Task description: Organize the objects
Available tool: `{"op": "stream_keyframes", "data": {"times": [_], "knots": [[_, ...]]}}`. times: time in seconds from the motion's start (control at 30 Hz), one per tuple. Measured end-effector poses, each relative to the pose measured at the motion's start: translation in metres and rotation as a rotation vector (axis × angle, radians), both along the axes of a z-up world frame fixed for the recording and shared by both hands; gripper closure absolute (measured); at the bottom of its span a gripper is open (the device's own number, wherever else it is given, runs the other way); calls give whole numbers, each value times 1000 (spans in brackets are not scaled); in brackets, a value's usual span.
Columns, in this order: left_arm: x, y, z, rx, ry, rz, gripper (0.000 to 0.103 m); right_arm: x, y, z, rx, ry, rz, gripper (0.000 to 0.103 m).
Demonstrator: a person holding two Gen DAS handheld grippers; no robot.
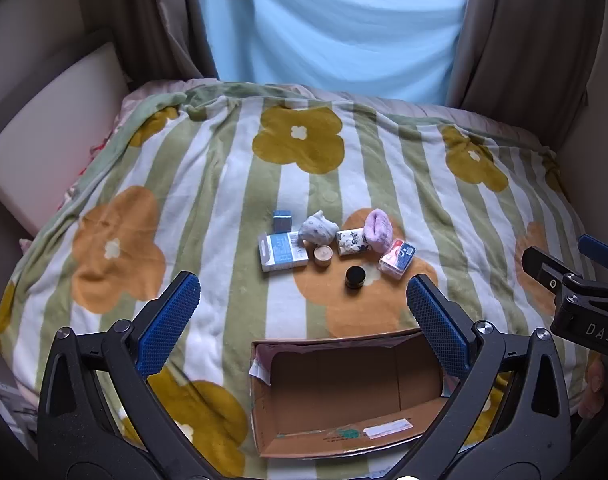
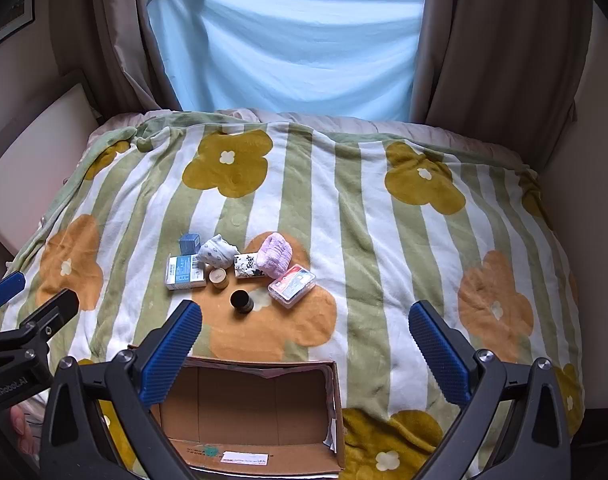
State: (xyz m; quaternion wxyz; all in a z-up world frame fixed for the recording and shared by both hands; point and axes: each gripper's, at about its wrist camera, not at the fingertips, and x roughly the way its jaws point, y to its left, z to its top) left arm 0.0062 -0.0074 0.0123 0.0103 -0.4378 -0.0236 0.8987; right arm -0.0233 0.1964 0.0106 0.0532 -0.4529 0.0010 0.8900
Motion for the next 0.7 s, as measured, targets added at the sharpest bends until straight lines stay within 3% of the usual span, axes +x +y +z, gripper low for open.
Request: {"op": "stream_keyframes", "data": {"times": [0.7], "knots": [[-3,3,-7,13,-7,13,1,0,-1,3,-1,4,-2,0]]}}
